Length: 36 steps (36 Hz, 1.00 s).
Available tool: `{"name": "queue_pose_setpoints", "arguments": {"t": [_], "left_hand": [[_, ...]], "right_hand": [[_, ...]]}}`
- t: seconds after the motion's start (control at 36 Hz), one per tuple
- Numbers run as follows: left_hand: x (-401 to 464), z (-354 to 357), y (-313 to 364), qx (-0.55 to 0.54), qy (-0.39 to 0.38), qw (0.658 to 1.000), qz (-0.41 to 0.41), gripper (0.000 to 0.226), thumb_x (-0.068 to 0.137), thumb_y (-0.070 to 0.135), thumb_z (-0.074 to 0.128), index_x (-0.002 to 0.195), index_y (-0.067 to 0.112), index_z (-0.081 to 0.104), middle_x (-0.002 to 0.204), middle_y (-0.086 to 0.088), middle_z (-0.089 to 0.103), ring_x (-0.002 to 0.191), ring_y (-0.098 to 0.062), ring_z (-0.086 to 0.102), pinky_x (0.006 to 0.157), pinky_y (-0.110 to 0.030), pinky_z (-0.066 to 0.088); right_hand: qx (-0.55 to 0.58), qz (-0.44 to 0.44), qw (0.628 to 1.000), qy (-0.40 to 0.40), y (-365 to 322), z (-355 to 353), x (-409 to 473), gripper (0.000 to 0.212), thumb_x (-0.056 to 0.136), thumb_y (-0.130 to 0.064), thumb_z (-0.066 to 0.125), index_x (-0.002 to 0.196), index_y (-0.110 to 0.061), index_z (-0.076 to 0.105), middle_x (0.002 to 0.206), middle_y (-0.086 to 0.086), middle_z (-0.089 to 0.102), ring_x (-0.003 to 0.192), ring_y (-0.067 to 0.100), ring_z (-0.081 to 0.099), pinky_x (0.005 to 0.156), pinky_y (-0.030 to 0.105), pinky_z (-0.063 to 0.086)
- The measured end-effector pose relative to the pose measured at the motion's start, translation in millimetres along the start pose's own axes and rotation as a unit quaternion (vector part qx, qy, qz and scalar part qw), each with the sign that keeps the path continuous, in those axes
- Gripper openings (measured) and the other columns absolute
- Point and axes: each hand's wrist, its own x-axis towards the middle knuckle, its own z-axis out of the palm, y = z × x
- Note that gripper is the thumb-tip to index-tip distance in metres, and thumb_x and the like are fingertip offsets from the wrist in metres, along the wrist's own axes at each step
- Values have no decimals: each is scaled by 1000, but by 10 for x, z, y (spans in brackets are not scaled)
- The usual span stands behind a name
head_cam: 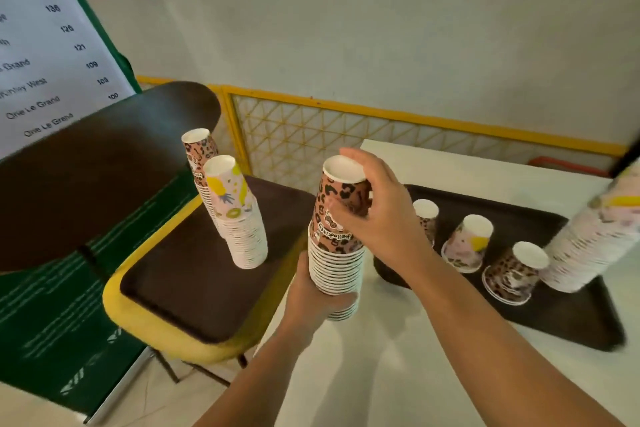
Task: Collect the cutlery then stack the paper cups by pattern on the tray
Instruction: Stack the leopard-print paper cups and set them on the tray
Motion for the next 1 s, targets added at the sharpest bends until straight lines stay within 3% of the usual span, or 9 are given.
{"name": "queue_pose_setpoints", "arguments": {"t": [0.06,0.17,0.31,0.53,0.67,0.81,0.89,1.0], "left_hand": [[-24,240,42,2,-30,1000,9,105,37,31,88,131,33,42,119,9,63,111,-14,60,92,-41,54],[-59,693,96,4,-75,997,-8,101,39,30,89,130,33,46,118,9,64,111,-16,60,93,-47,53],[-116,1221,136,13,-121,992,-10,102,39,33,90,130,33,45,119,10,64,112,-15,60,94,-47,52],[-262,1909,127,17,-170,985,-19,102,38,31,89,130,31,46,118,7,65,112,-15,60,94,-48,52],[-332,2179,118,24,-186,982,-27,102,36,33,88,129,31,46,118,7,65,112,-15,60,93,-47,52],[-334,2281,102,33,-193,980,-29,99,40,26,89,129,31,46,117,7,65,111,-14,60,93,-44,53],[-307,2289,99,33,-199,979,-31,94,46,14,90,129,30,47,117,6,64,112,-14,59,89,-37,53],[-254,2279,126,31,-217,975,-32,96,48,13,89,132,30,45,118,8,64,111,-11,59,88,-32,52]], "right_hand": [[-12,12,1000,11,81,-219,-67,61,79,-21,69,133,-24,41,129,-2,47,110,-2,43,87,5,39],[-25,43,998,28,211,-646,-192,60,81,-25,67,134,-25,41,131,-1,48,115,6,45,94,19,43],[-26,101,993,52,403,-1174,-351,67,80,-36,66,138,-31,33,132,-9,48,113,2,45,92,22,40],[-53,118,987,100,708,-1827,-637,50,77,-35,69,123,-25,51,113,-9,60,104,7,56,86,20,48],[-50,129,984,114,843,-2049,-784,50,75,-35,68,122,-28,50,111,-14,59,103,2,56,87,26,51],[-20,176,978,110,880,-2108,-846,64,72,-43,70,128,-31,42,108,-22,51,98,-6,52,78,10,45],[-33,183,976,118,911,-2081,-851,49,72,-42,69,114,-34,46,100,-25,54,97,-2,54,79,14,46],[-33,194,970,147,958,-2048,-819,48,74,-39,70,116,-29,50,101,-18,59,99,2,56,82,22,49]]}}
